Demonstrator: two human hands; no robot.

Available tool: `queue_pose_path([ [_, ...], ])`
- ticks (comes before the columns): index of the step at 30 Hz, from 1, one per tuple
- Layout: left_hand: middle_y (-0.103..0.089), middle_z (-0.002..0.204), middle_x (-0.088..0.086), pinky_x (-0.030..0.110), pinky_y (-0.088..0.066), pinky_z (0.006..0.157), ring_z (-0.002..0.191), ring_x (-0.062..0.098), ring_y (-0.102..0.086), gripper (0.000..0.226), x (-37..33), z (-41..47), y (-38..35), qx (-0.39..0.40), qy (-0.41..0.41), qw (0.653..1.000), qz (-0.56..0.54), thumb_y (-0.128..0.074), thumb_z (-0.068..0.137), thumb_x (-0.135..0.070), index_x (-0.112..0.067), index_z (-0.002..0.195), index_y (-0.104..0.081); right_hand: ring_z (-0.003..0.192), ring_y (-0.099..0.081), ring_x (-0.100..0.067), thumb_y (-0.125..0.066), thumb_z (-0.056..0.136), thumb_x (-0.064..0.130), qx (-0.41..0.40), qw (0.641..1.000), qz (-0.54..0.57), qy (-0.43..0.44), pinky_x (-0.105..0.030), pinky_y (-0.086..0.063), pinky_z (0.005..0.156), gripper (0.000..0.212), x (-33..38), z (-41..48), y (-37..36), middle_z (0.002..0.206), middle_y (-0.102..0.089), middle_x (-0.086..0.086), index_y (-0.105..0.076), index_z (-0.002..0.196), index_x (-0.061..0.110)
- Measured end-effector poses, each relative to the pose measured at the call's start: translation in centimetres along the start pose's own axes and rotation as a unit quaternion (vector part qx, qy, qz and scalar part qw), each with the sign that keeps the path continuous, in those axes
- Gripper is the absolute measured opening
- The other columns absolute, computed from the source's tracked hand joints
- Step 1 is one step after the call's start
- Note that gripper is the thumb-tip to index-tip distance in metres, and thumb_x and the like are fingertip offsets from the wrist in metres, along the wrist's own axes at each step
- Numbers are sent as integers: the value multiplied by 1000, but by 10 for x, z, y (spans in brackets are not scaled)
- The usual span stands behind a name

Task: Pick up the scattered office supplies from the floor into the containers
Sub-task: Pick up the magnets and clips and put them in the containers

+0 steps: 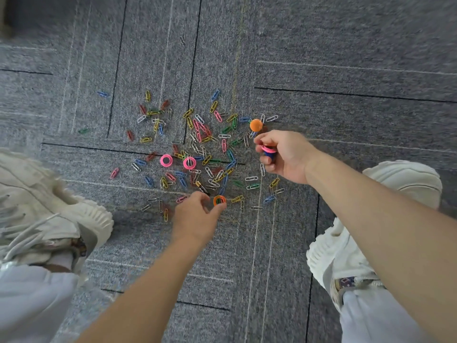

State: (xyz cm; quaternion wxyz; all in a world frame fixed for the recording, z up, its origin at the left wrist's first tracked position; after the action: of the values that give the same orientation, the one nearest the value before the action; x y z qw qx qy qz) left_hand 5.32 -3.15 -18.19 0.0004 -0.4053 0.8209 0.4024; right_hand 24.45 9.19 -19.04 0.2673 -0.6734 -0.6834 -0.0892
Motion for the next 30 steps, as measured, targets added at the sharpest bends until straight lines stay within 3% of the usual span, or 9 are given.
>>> queue_pose_path([
  [5,-63,86,-6,35,-54,77,81,15,-60,24,-8,5,-11,-57,35,997,-24,-79,79,-42,-23,81,-65,50,-38,-11,-42,98,11,2,998,-66,4,-24,-25,48,21,-11,-4,2,68,-49,0,-62,90,10],
  [8,-62,82,-4,28,-49,66,74,12,-57,23,-16,1,-18,-57,24,997,-50,-77,83,-31,-17,75,-61,50,-40,-11,-50,97,16,-1,995,-97,3,-24,-28,48,17,-12,-6,6,69,-50,1,-65,91,10],
  [11,-60,77,-3,23,-41,58,66,11,-52,20,-19,-6,-18,-56,20,993,-99,-72,88,-22,-11,79,-58,50,-40,-11,-52,97,20,-7,995,-96,-2,-24,-28,48,17,-7,-7,13,66,-50,2,-64,89,11],
  [14,-62,83,-6,19,-43,59,71,5,-57,16,-18,-6,-14,-33,13,994,-108,-72,88,-19,-17,93,-57,49,-39,-11,-52,97,22,-21,997,-74,0,-24,-28,48,19,1,-6,19,65,-50,2,-64,89,11],
  [18,-64,90,-7,21,-52,64,72,5,-62,24,-24,0,-16,17,-6,997,-77,-69,91,-31,-27,112,-59,49,-39,-11,-51,98,24,-40,997,-72,-4,-24,-28,47,22,4,-3,23,65,-50,2,-64,85,12],
  [24,-68,76,-9,18,-40,52,57,4,-52,18,-27,8,-10,-1,-20,999,-36,-65,94,-34,-21,98,-77,50,-41,-12,-49,98,26,-35,993,-113,-17,-26,-32,50,27,7,1,24,64,-51,2,-64,81,12],
  [25,-69,76,-10,19,-44,53,57,4,-53,16,-28,8,-9,1,-16,999,-38,-69,91,-34,-22,97,-77,50,-41,-12,-50,98,26,-38,993,-113,-16,-26,-32,49,27,7,2,24,64,-52,2,-64,80,12],
  [27,-69,86,-9,27,-56,70,69,7,-59,23,-28,9,-11,-3,-17,999,-33,-76,83,-38,-22,99,-74,49,-42,-12,-50,97,26,-45,992,-120,-17,-26,-33,49,26,7,4,26,64,-52,2,-65,80,12],
  [30,-66,98,-5,36,-54,87,89,14,-61,34,-36,8,-15,-1,-46,999,17,-80,78,-40,-23,106,-71,50,-42,-12,-51,96,27,-53,989,-137,-25,-26,-33,49,26,4,8,29,65,-53,2,-65,80,13],
])
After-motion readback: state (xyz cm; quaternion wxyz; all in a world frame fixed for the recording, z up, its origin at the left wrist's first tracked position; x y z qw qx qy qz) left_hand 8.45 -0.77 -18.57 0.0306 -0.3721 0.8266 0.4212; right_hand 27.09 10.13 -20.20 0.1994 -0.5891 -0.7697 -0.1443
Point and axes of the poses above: each hand's wrist, its own z-axis towards the middle knuckle, its own y-axis out of the back of the hand, x = y × z, the point moved 6 cm from there along z, towards the middle knuckle
